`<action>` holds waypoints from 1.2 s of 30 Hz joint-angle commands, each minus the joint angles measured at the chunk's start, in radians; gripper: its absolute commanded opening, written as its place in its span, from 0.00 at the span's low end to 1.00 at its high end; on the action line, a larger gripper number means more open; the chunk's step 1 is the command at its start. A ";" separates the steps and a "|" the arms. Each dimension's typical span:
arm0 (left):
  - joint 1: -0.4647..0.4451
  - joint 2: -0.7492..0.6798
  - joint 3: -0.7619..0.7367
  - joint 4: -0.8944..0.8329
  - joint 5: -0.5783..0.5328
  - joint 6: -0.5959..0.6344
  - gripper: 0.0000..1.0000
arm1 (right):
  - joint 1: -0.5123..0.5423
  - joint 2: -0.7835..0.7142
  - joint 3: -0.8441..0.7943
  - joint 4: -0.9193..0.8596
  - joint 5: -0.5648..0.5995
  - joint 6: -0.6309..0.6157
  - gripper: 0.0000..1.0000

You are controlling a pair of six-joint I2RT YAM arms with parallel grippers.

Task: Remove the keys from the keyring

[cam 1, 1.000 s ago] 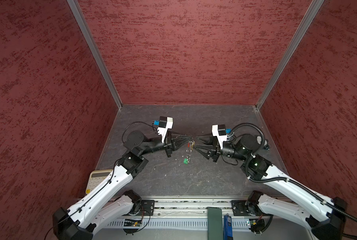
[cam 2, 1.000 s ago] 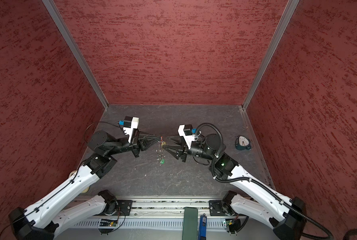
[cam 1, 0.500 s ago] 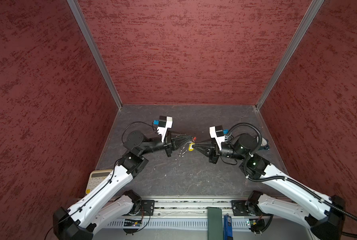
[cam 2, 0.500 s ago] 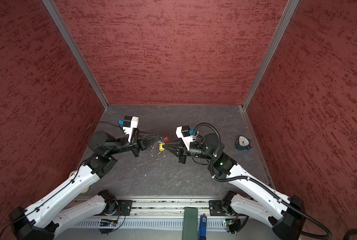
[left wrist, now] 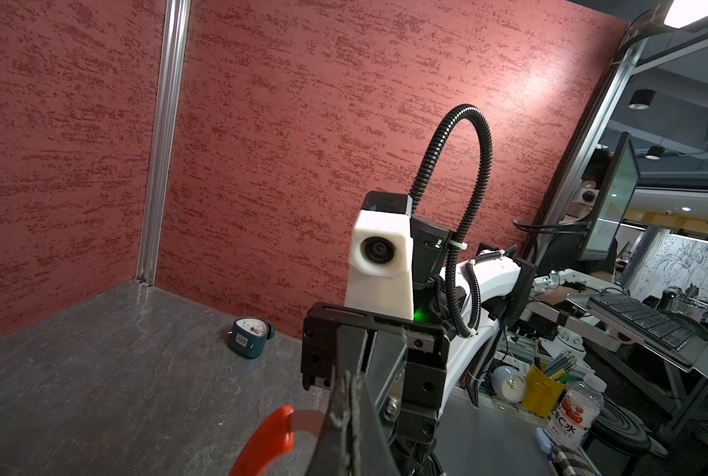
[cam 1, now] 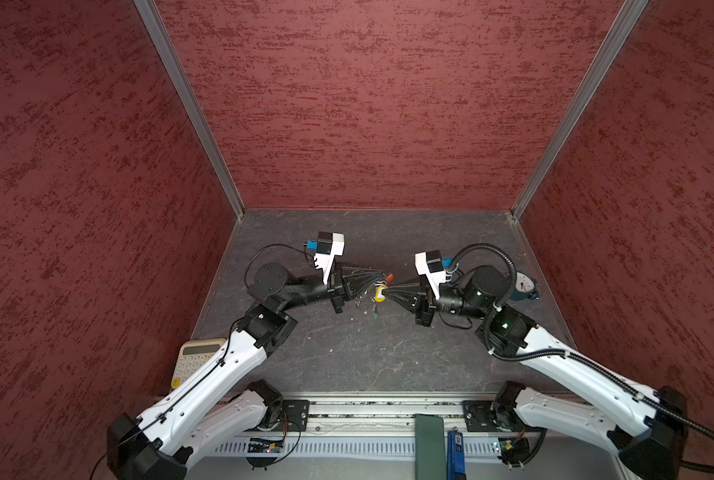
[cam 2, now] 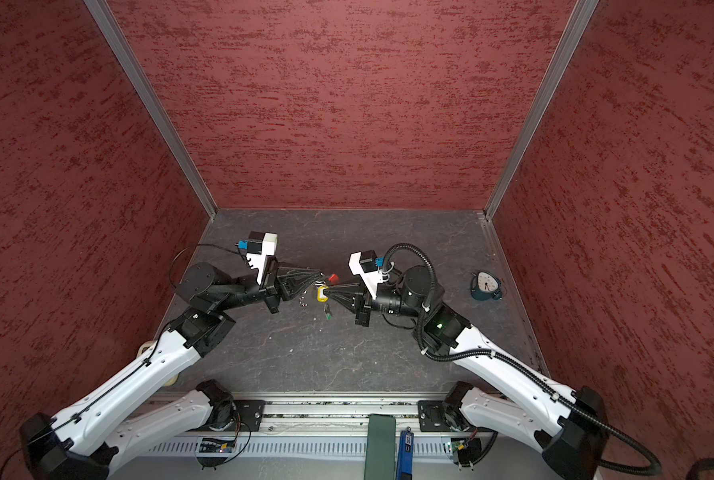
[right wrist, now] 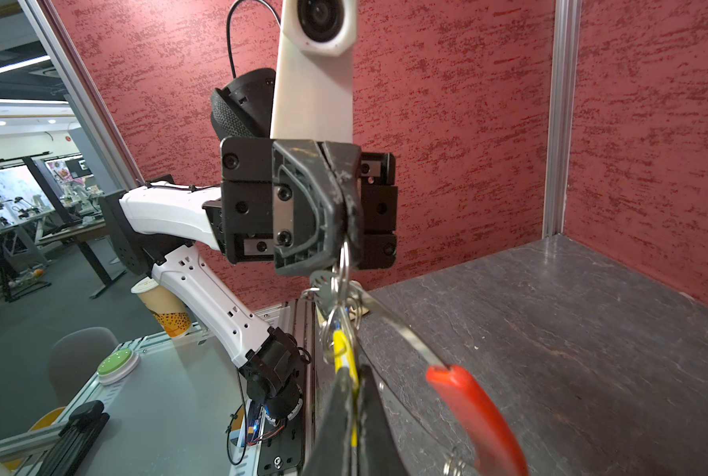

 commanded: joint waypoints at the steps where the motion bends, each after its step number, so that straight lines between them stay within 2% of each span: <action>1: 0.004 -0.006 0.001 0.060 0.008 -0.009 0.00 | 0.002 0.022 0.030 -0.058 0.023 0.007 0.00; 6: 0.005 -0.009 0.000 0.048 0.005 -0.004 0.00 | 0.002 0.010 0.047 -0.089 0.040 -0.003 0.00; 7: 0.005 -0.009 0.000 0.044 0.004 -0.003 0.00 | 0.002 -0.003 0.053 -0.101 0.044 -0.012 0.05; 10: 0.004 -0.015 -0.004 0.033 -0.002 0.005 0.00 | 0.002 -0.050 0.068 -0.122 0.074 -0.032 0.32; 12: 0.003 -0.017 -0.004 0.026 -0.007 0.009 0.00 | 0.002 -0.079 0.073 -0.117 0.083 -0.033 0.42; 14: -0.001 -0.017 -0.007 0.027 -0.013 0.009 0.00 | 0.002 -0.098 0.067 -0.065 0.085 -0.004 0.46; 23: -0.006 -0.027 -0.019 0.040 -0.021 0.009 0.00 | 0.000 -0.039 0.072 0.113 0.060 0.123 0.49; 26: -0.006 -0.035 -0.024 0.038 -0.025 0.011 0.00 | -0.006 -0.012 0.087 0.120 0.033 0.143 0.45; 30: -0.006 -0.049 -0.030 0.032 -0.032 0.018 0.00 | -0.015 0.005 0.088 0.122 0.025 0.162 0.34; 36: -0.005 -0.054 -0.036 0.032 -0.035 0.021 0.00 | -0.018 0.030 0.090 0.158 -0.020 0.196 0.32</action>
